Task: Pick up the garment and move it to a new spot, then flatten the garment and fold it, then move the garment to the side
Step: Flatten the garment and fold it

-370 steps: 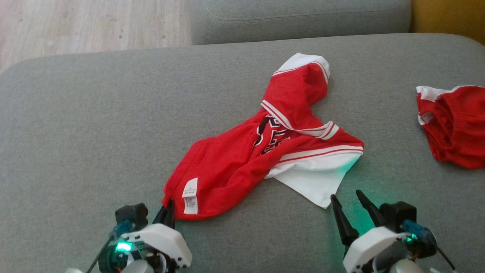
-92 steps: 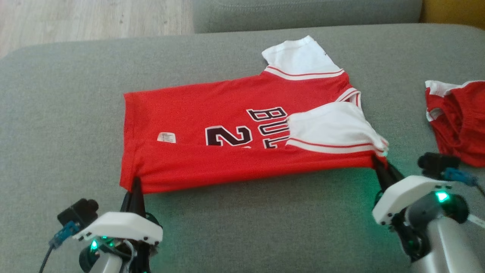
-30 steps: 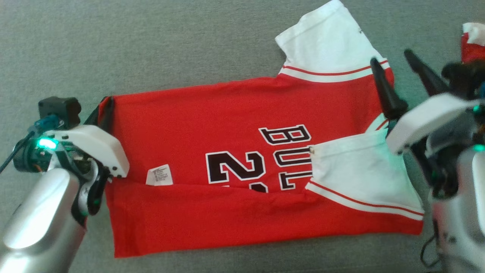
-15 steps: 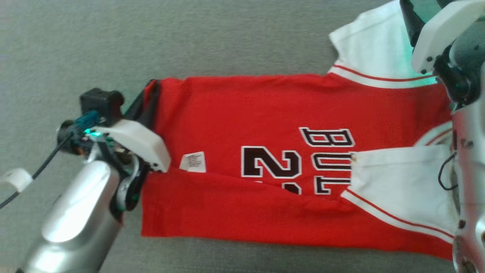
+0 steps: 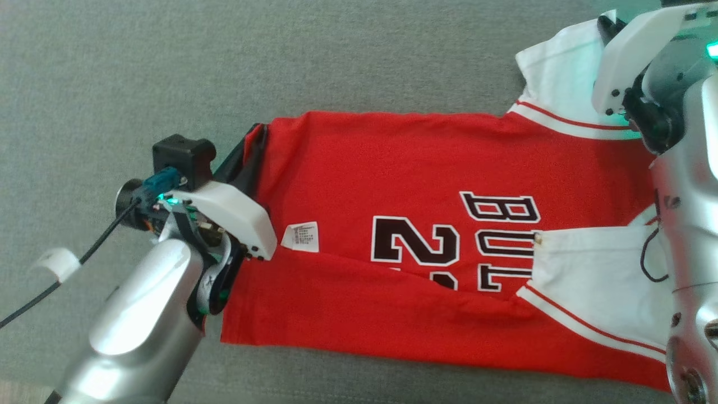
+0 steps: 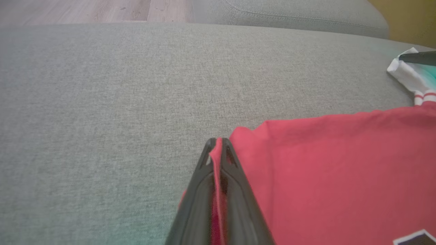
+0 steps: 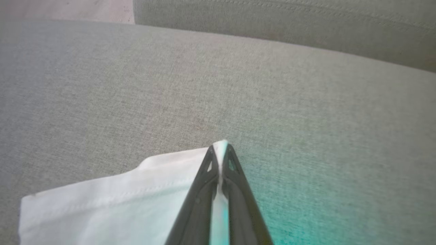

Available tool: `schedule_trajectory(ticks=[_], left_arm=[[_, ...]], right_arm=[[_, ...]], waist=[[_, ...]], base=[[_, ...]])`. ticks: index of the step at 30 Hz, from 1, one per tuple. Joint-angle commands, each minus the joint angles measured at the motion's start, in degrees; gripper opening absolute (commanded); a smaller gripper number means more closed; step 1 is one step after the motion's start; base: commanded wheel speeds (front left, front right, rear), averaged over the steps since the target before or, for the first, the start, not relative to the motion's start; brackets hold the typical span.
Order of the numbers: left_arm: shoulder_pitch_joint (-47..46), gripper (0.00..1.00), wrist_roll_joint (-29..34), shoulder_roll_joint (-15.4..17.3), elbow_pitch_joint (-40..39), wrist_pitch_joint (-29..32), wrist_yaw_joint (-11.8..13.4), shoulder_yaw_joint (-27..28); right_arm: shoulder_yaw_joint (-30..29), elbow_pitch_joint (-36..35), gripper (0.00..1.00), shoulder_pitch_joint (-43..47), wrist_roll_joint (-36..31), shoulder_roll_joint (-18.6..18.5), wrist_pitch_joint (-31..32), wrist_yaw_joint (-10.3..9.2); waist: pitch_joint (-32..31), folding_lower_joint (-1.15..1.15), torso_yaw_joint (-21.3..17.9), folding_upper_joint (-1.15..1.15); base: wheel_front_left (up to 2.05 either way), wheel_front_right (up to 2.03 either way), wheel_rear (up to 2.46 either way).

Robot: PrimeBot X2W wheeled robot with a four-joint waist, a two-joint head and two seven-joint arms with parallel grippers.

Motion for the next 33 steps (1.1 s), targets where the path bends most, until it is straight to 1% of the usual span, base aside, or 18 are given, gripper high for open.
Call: schedule_trajectory(ticks=[1,5,10,15,19,23,24,26,29,33], left_arm=[[-1.66,0.00,-0.04,2.00,-1.40,-0.73,-0.09,2.58],[-1.26,0.00,-1.34,2.75,-0.65,-1.28,-0.38,3.89],[0.41,0.00,-2.36,4.63,0.39,-1.15,-1.31,4.40],[3.70,0.00,-3.66,5.67,0.28,-0.83,-1.62,4.35],[6.70,0.00,-4.61,6.55,-1.04,-1.45,-2.54,4.14],[10.08,0.00,-4.80,7.25,-2.63,-3.20,-2.44,4.13],[10.08,0.00,-4.80,7.25,-2.63,-3.20,-2.44,4.13],[12.03,0.00,-4.87,7.35,-3.60,-4.73,-1.97,4.42],[15.51,0.00,-5.28,7.27,-4.80,-7.27,-1.47,4.79],[19.82,0.00,-4.73,7.03,-4.31,-10.49,-0.45,4.51]], right_arm=[[1.39,-1.78,0.00,-0.21,0.65,0.70,-1.59,-0.05],[4.48,-2.51,0.00,1.12,3.57,0.28,-5.59,-0.05],[8.39,-7.56,0.00,6.87,8.48,-2.53,-9.66,-0.05],[7.96,-16.71,0.00,16.90,12.56,-5.15,-11.83,-0.05],[5.29,-26.27,0.00,27.26,14.09,-5.59,-11.44,-0.05],[1.81,-35.03,0.00,37.49,13.47,-4.15,-10.41,-0.05],[1.81,-35.03,0.00,37.49,13.47,-4.15,-10.41,-0.05],[0.08,-38.56,0.00,41.84,12.50,-2.47,-9.98,-0.05],[-0.84,-42.24,0.00,47.31,11.63,0.27,-8.92,-0.05],[-1.70,-43.71,0.00,51.45,10.23,2.94,-8.87,-0.05]], waist=[[-0.94,0.00,-0.77,0.00],[-3.63,0.00,-1.89,0.00],[-8.17,0.00,-3.54,0.00],[-13.26,0.00,-4.95,0.00],[-16.30,0.00,-5.71,0.00],[-18.25,0.00,-6.32,0.00],[-18.25,0.00,-6.32,0.00],[-18.91,0.00,-6.67,0.00],[-19.60,0.00,-7.33,0.00],[-20.12,0.00,-7.99,0.00]], base=[[0.00,0.00,0.00],[0.00,0.00,0.00],[0.00,0.00,0.00],[0.00,0.00,0.00],[0.00,0.00,0.00],[0.00,0.00,0.00],[0.00,0.00,0.00],[0.00,0.00,0.00],[0.00,0.00,0.00],[0.00,0.00,0.00]])
